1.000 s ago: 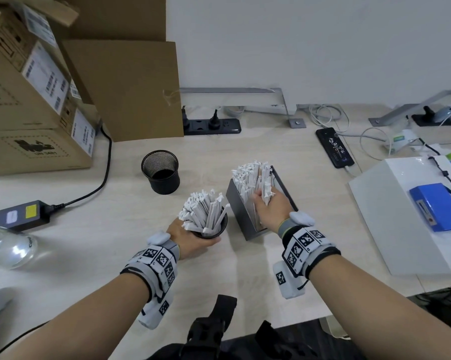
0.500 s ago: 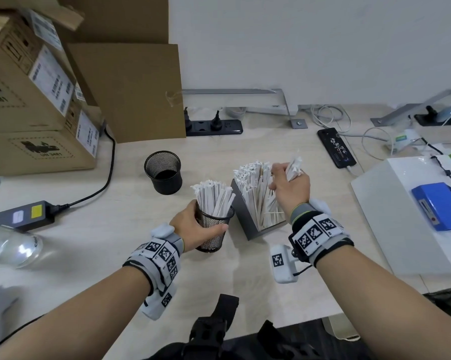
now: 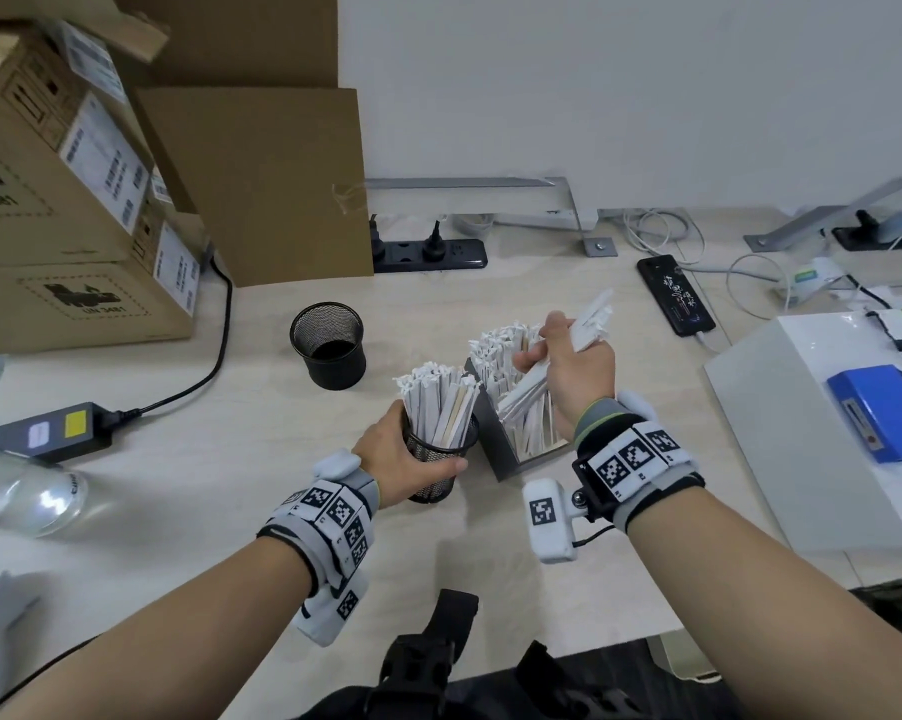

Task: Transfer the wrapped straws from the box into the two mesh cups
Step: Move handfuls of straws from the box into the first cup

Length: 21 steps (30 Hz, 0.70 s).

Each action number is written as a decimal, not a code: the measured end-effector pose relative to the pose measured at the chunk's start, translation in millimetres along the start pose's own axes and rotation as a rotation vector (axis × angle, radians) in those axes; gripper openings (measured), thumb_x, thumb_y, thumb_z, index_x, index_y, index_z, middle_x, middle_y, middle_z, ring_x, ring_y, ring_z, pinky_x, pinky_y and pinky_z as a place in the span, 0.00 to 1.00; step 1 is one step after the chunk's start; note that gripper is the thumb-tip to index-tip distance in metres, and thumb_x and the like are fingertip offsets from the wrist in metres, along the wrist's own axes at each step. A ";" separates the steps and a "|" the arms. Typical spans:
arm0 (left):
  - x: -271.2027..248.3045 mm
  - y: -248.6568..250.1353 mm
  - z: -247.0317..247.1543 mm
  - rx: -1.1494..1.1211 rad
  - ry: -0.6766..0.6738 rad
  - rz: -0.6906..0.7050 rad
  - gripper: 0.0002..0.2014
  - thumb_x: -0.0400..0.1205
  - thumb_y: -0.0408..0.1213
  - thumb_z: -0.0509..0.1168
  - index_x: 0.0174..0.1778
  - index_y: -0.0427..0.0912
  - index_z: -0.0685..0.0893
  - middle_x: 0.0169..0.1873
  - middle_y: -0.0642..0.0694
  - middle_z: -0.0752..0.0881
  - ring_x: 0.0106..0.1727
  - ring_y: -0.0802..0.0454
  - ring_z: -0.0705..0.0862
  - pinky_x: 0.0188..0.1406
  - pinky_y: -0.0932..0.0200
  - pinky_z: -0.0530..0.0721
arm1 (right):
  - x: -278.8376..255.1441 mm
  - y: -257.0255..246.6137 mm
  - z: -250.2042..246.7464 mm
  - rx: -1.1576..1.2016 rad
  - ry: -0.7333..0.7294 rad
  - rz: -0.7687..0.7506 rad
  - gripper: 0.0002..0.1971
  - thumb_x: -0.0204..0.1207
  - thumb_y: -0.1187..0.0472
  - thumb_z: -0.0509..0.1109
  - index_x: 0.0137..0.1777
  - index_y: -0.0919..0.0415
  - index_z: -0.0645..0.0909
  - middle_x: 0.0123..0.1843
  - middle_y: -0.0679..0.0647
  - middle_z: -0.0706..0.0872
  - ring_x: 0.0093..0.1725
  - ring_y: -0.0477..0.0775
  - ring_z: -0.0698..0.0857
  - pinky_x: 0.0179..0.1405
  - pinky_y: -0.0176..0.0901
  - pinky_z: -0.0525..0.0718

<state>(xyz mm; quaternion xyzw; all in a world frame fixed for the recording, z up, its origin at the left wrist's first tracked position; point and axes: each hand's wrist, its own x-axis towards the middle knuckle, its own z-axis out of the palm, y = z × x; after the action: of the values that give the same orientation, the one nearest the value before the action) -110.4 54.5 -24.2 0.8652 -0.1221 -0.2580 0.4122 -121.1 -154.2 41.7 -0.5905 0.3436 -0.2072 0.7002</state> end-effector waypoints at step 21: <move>-4.7 13.5 -6.1 -0.044 0.003 0.085 0.43 0.63 0.52 0.85 0.72 0.52 0.73 0.56 0.59 0.84 0.58 0.58 0.83 0.56 0.64 0.77 | -38.9 8.2 23.2 -0.547 -0.355 -0.331 0.25 0.76 0.57 0.74 0.71 0.49 0.72 0.67 0.46 0.79 0.62 0.43 0.81 0.61 0.34 0.78</move>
<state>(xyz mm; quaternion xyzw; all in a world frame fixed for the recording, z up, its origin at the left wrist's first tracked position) -111.0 51.9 -8.9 0.8505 -0.1525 -0.2413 0.4418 -131.5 -109.5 44.6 -0.8304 0.1590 -0.1123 0.5220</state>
